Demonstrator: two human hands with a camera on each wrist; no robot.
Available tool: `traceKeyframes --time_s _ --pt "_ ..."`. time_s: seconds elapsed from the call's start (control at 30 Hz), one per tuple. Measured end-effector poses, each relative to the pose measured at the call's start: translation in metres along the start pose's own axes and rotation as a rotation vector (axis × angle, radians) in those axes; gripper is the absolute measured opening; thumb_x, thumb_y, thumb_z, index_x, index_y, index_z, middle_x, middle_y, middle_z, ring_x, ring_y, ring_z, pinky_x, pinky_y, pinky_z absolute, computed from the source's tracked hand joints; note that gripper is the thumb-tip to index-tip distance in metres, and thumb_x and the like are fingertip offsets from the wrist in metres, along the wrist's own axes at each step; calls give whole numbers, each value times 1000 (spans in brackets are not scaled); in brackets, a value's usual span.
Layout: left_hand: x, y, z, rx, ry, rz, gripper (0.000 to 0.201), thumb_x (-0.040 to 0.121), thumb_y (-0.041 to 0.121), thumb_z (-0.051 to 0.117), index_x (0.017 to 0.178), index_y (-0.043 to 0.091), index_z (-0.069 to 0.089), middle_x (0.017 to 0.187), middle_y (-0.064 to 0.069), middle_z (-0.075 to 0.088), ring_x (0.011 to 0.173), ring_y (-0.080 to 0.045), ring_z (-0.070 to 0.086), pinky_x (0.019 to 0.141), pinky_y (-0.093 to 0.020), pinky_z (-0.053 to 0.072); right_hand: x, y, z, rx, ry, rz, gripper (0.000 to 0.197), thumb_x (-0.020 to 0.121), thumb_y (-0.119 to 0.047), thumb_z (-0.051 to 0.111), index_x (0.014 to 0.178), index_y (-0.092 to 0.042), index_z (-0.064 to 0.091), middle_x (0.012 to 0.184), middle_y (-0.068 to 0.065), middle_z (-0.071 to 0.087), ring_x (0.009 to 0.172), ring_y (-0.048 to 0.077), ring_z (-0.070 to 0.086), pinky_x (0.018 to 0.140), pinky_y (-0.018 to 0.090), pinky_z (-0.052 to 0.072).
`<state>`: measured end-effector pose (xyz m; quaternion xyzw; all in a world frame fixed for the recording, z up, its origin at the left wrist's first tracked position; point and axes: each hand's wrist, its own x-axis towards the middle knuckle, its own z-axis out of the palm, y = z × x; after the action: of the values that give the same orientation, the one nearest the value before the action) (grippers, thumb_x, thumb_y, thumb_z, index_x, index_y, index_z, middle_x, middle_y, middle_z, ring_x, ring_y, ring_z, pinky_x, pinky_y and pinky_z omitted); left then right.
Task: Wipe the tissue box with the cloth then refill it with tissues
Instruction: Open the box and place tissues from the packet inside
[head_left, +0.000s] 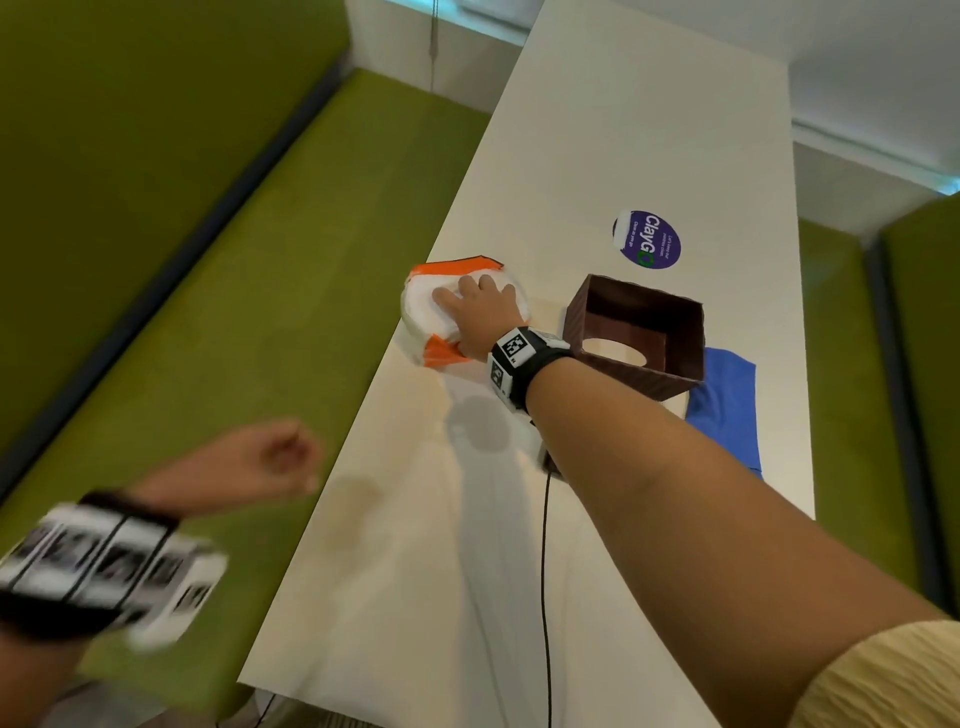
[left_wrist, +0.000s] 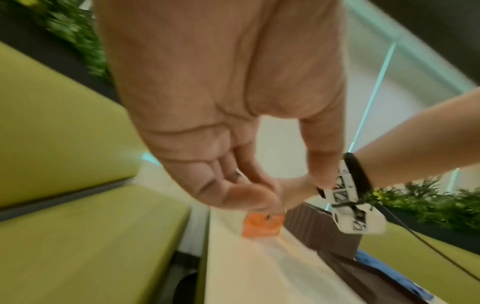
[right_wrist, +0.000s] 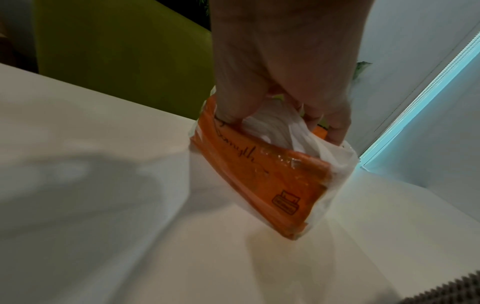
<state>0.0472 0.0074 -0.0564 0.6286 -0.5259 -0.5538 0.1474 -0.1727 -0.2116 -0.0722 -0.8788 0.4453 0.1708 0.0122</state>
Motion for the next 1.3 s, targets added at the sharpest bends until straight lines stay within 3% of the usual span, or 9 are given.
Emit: traceKeyframes --time_s 0.07,0.13,0.23,0.4,0.83,0.97,1.1,1.2,1.3 --pt "54 43 0 -10 185 109 67 67 13 86 123 13 48 108 2 55 104 -11 51 87 -10 43 -7 1 4 5 5 12 61 85 -28 59 140 -25 32 136 12 41 122 33 41 96 49 39" --pt "108 77 11 51 253 121 109 65 6 87 149 17 17 142 -11 30 132 -21 33 110 -30 33 -14 3 8 9 9 20 61 86 -30 59 140 -24 32 135 13 42 120 33 43 94 48 39" --pt "163 87 34 -20 260 13 138 60 11 90 151 20 -13 160 -15 -2 149 -28 3 121 -47 13 -21 5 12 22 10 18 64 85 -39 59 140 -23 31 133 13 44 119 33 45 94 48 39" --pt "192 77 50 -63 265 28 156 42 30 96 150 24 -16 159 -16 14 146 -29 21 119 -50 24 -24 5 17 -3 13 48 70 82 -32 66 140 -20 30 131 12 46 117 31 48 93 47 40" --pt "188 87 57 -89 424 -22 109 54 19 76 146 23 19 141 -11 43 133 -34 38 111 -47 37 -39 38 0 470 221 49 45 83 -38 62 120 -12 57 110 12 67 102 33 63 83 38 47" --pt "184 99 60 -21 449 -76 102 70 16 81 149 12 16 148 -15 33 140 -36 24 116 -43 28 -53 52 -16 842 294 92 28 79 -22 65 104 -8 64 97 12 69 92 27 63 75 31 44" --pt "168 120 61 154 486 51 96 78 32 77 150 7 18 158 -16 14 148 -34 6 120 -49 13 -64 65 -35 1067 356 179 23 80 -17 70 101 -11 64 103 9 57 94 14 52 89 29 42" --pt "164 134 63 -78 537 264 101 77 30 77 150 7 12 157 -16 13 149 -31 4 121 -53 12 -77 76 -44 1299 389 213 18 79 -13 69 96 -13 64 95 5 69 90 17 66 87 34 54" --pt "159 151 71 -392 408 288 114 63 48 74 150 14 10 150 -10 31 141 -25 30 116 -48 30 -93 85 -49 1528 457 255 27 83 -9 66 108 -13 60 101 5 69 95 21 67 87 36 55"
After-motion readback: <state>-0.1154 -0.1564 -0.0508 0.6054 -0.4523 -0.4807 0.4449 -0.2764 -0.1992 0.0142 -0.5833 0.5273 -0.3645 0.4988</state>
